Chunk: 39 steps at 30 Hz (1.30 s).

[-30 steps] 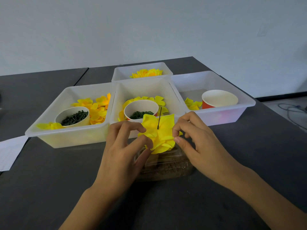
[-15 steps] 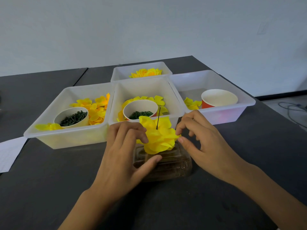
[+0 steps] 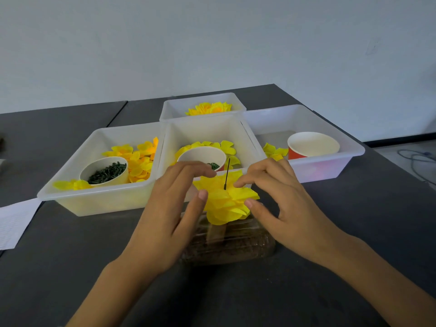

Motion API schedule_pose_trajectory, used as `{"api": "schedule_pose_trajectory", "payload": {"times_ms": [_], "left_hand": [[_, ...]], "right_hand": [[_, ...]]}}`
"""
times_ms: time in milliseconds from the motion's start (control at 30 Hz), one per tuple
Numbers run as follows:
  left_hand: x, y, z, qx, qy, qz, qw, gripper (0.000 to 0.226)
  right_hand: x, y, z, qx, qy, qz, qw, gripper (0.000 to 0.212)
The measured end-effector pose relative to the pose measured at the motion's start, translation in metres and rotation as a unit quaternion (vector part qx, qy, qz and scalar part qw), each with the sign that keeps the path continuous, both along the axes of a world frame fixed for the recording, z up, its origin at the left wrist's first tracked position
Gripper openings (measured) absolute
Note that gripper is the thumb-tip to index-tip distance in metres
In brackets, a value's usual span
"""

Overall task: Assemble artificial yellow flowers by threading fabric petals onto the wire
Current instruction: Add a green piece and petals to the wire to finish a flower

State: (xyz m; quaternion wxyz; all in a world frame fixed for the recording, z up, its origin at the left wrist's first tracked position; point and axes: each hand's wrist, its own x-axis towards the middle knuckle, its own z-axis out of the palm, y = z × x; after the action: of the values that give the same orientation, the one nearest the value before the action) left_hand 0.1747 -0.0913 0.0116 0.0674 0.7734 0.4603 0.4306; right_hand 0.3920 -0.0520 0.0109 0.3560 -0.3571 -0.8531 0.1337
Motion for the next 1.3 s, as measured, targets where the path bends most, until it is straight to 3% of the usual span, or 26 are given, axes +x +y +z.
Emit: {"api": "schedule_pose_trajectory", "payload": {"times_ms": [500, 700, 900, 1300], "left_hand": [[0.003, -0.015, -0.036, 0.008, -0.052, 0.049, 0.997, 0.041], [0.007, -0.019, -0.037, 0.067, -0.031, 0.091, 0.993, 0.025], [0.008, -0.023, -0.045, 0.095, 0.016, 0.12, 0.988, 0.025], [0.011, -0.022, -0.047, 0.103, 0.022, 0.123, 0.987, 0.03]], "right_hand": [[-0.014, -0.001, 0.0, 0.006, -0.024, 0.015, 1.0, 0.032], [-0.019, -0.003, 0.002, -0.001, -0.02, 0.021, 1.0, 0.033], [-0.021, -0.004, 0.002, -0.01, -0.011, 0.022, 1.0, 0.033], [-0.02, -0.006, -0.001, -0.006, -0.014, 0.022, 1.0, 0.035]]}}
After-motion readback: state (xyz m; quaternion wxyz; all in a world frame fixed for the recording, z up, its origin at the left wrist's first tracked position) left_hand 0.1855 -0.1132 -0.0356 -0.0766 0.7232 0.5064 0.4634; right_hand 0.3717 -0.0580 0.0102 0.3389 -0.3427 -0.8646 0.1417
